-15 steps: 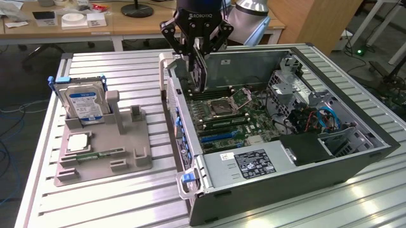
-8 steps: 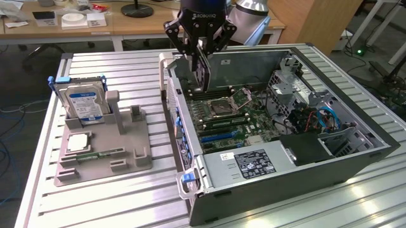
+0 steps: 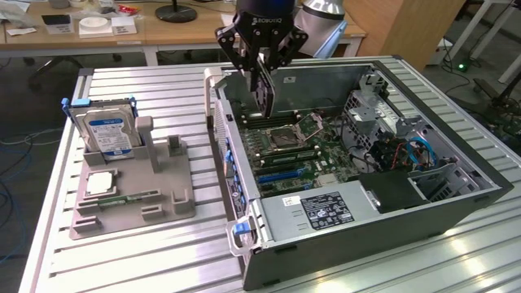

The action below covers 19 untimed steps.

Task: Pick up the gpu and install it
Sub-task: 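Pick up the gpu and move the gpu toward the slot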

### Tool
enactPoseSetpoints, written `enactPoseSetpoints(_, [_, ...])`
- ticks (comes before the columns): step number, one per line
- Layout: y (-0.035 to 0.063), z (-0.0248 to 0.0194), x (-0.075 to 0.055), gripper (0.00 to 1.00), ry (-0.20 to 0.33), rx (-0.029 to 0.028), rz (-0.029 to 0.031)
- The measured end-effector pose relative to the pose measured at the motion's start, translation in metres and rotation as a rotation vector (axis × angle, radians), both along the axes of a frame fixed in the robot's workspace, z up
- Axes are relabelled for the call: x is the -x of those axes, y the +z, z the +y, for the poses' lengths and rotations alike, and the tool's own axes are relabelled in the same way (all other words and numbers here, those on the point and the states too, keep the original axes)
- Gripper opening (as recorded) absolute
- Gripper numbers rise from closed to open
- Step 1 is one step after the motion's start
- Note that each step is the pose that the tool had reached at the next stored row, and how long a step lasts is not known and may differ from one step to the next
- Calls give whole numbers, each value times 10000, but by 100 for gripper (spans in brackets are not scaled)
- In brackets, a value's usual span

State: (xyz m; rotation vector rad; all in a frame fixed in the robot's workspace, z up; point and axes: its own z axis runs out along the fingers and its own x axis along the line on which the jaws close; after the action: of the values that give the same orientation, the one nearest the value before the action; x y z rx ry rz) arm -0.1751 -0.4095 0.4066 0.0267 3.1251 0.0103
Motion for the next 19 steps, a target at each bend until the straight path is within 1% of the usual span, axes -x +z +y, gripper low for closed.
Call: enactPoseSetpoints(19, [-12,0,-144,28,1,0,-1])
